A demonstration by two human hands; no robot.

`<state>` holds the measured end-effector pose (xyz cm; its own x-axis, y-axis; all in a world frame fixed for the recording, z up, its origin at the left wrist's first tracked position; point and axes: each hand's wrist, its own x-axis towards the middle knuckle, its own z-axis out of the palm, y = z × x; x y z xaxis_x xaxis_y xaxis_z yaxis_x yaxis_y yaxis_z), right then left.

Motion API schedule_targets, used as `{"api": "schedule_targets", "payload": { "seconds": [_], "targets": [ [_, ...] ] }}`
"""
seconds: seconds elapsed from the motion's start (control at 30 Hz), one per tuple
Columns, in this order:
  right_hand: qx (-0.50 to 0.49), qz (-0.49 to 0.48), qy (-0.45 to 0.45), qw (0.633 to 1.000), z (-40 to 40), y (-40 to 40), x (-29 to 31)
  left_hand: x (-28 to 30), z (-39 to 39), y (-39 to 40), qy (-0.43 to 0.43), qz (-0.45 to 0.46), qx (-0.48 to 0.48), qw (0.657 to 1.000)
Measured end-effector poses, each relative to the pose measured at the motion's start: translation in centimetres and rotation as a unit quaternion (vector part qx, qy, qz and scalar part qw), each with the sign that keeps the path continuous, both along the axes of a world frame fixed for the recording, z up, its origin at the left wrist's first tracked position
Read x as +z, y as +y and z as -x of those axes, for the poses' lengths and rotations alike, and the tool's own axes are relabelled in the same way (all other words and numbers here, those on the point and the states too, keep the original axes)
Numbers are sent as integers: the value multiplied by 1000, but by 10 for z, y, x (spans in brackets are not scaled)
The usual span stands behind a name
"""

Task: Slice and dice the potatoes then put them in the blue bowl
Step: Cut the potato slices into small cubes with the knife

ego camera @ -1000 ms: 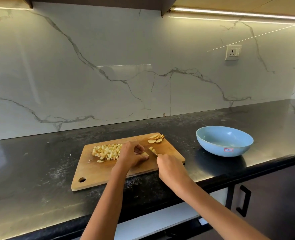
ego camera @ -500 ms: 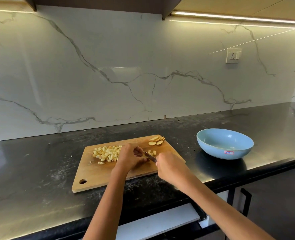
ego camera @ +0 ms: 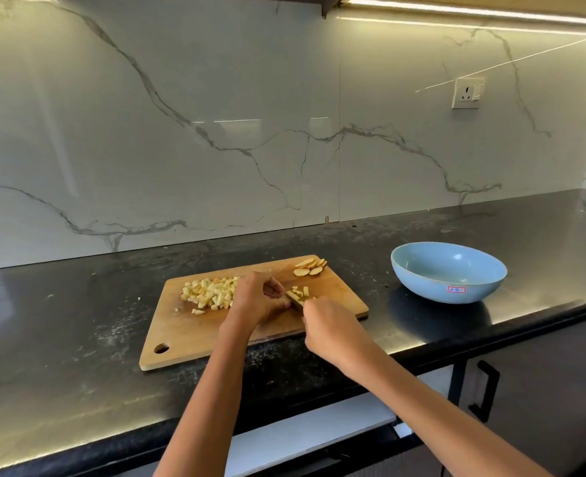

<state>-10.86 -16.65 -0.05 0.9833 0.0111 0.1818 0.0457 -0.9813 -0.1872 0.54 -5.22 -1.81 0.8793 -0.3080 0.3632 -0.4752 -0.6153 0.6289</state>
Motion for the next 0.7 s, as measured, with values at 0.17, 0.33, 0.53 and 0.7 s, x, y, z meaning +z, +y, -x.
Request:
{"api": "schedule_targets", "payload": {
  "seconds": [0.17,0.33,0.53,0.7],
  "targets": [
    [-1,34,-17,999,8,-1,-4,1,3,1,0,-3,2,1000],
    [-24,29,-11,999,0,-7,0,2,5,1,6,-5,4,1000],
    [-28,-10,-31,999,-4,-13,7,2,5,3,-5,3,0,1000],
    [-14,-21,-30,999,-3,-7,7,0,5,5,-18,11,4,1000]
  ]
}}
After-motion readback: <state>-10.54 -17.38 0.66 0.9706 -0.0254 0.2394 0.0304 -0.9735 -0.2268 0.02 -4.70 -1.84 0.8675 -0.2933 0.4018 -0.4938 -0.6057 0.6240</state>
